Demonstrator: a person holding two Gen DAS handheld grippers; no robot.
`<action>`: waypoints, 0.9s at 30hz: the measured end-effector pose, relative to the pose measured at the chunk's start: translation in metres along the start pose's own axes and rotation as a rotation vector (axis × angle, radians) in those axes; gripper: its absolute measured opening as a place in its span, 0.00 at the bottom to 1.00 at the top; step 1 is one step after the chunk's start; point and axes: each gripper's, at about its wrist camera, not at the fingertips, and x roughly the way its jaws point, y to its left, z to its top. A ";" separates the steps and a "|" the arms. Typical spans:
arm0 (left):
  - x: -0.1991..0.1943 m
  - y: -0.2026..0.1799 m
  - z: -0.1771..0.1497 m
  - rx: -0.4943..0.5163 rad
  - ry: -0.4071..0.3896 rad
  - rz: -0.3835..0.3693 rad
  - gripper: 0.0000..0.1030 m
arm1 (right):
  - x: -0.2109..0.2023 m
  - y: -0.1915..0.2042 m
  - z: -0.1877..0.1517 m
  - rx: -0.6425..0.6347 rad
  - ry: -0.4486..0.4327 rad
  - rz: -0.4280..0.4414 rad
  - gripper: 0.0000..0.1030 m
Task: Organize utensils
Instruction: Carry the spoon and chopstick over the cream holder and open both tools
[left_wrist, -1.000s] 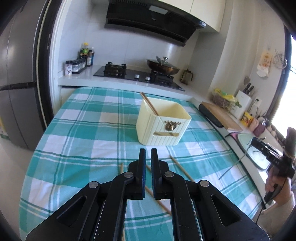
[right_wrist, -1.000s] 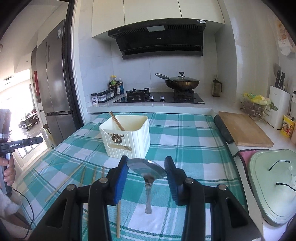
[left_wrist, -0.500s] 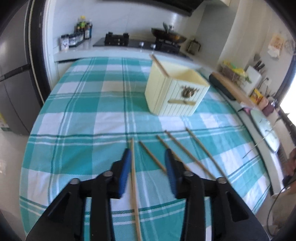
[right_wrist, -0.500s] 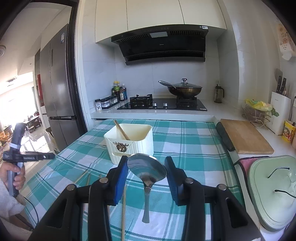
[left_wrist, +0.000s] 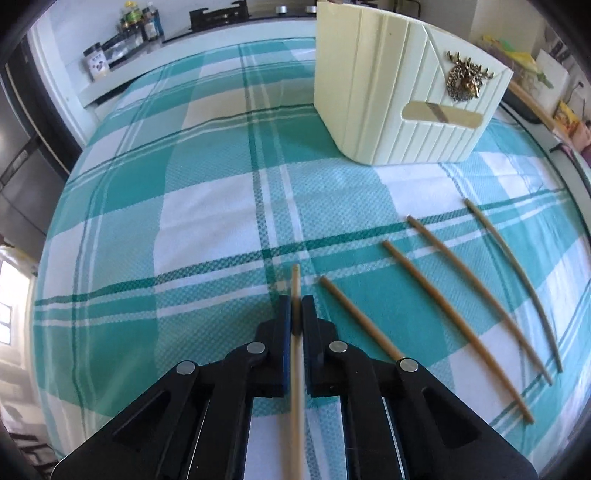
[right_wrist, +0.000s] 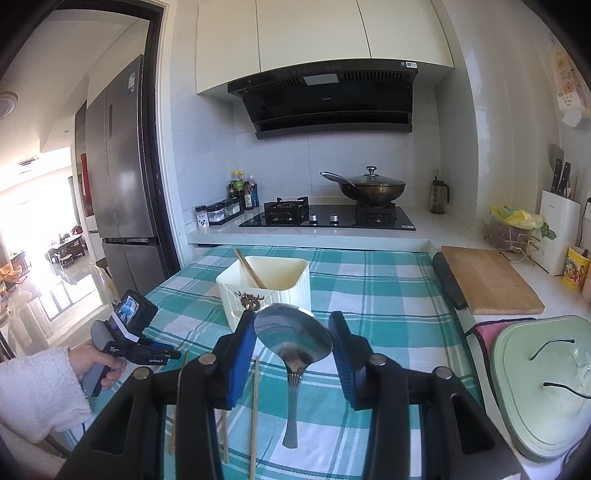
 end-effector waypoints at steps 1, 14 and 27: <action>-0.007 0.001 0.002 -0.003 -0.030 -0.005 0.03 | 0.000 0.000 0.001 -0.002 -0.002 0.001 0.40; -0.173 0.033 -0.004 -0.204 -0.459 -0.171 0.04 | -0.002 0.007 0.015 -0.017 -0.027 0.044 0.39; -0.269 0.033 0.055 -0.192 -0.676 -0.185 0.03 | 0.047 0.009 0.058 -0.008 0.034 0.093 0.39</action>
